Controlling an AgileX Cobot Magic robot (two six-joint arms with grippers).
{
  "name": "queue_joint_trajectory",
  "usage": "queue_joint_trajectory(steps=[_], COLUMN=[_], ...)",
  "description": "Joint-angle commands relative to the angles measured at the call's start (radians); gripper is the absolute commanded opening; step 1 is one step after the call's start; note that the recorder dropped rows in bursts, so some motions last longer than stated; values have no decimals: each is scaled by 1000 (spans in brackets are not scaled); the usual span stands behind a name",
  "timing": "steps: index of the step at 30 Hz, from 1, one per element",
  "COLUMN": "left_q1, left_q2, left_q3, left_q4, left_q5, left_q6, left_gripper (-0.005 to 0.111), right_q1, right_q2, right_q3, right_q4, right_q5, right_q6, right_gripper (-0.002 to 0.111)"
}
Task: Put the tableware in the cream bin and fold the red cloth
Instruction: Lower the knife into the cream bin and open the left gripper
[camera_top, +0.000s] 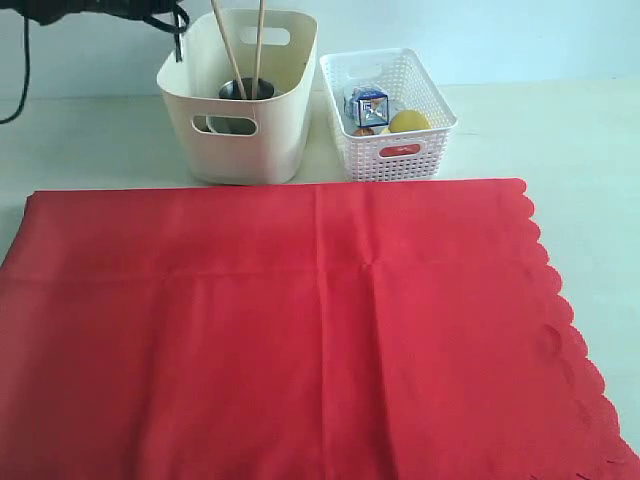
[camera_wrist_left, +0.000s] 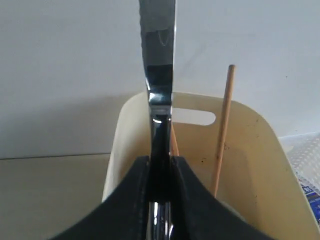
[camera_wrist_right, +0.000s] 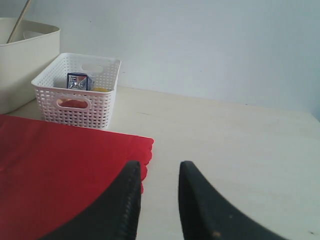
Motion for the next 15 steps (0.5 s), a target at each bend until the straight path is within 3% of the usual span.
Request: queue_joint_trajectory(steps=[1,15], left_q1=[1,-3], left_q2=[75,166], left_q3=[-43,-48], left_q4=[1,1], left_q5=[-36,-61], left_q6=[-6,-4], left_gripper=[0,2], right_q1=[-4,-4], right_q2=[-5,-5], right_q3=[5,5], right_q4=[1,1], right_q5=[-3,-3], right_q6=[1,1], right_gripper=[27,27])
